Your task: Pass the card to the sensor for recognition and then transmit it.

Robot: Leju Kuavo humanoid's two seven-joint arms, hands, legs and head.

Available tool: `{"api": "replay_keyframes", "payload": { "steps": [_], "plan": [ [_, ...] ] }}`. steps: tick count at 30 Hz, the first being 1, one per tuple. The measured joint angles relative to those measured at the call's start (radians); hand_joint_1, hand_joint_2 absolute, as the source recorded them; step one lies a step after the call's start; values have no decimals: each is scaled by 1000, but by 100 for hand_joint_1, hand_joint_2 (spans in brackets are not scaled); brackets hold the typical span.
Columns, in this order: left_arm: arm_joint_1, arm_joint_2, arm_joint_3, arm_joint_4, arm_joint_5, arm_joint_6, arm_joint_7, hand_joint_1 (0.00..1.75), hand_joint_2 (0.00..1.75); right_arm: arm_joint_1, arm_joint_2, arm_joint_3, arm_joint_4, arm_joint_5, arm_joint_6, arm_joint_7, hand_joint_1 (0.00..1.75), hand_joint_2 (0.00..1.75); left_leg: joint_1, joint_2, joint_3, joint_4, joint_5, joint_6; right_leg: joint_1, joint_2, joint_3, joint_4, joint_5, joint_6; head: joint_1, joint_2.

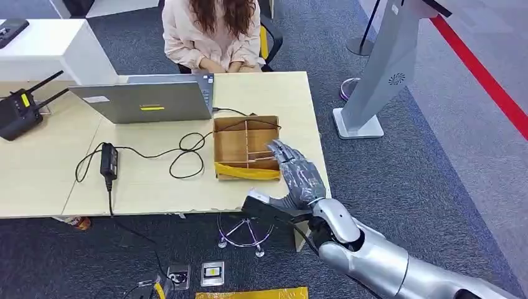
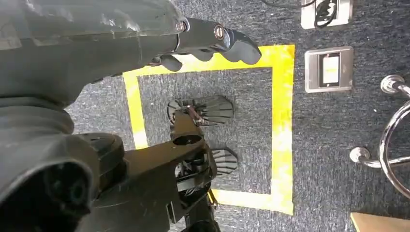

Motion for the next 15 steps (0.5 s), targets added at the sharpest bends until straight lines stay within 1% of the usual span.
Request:
{"api": "replay_keyframes", "payload": {
  "steps": [3,7,15],
  "plan": [
    [-2,0,0,-3,-5,0,6,0,0,-25,32,12,55,25,1,-13,0,175,0,0,0,0,0,0,0,0,0,0,0,0,0,0],
    [-7,0,-1,-6,-16,-1,16,0,0,-49,69,19,127,20,10,-29,0,175,0,0,0,0,0,0,0,0,0,0,0,0,0,0],
    [-25,-2,-2,-10,-30,-16,34,0,0,-100,127,34,246,49,22,-18,0,175,0,0,0,0,0,0,0,0,0,0,0,0,0,0]
  ]
}}
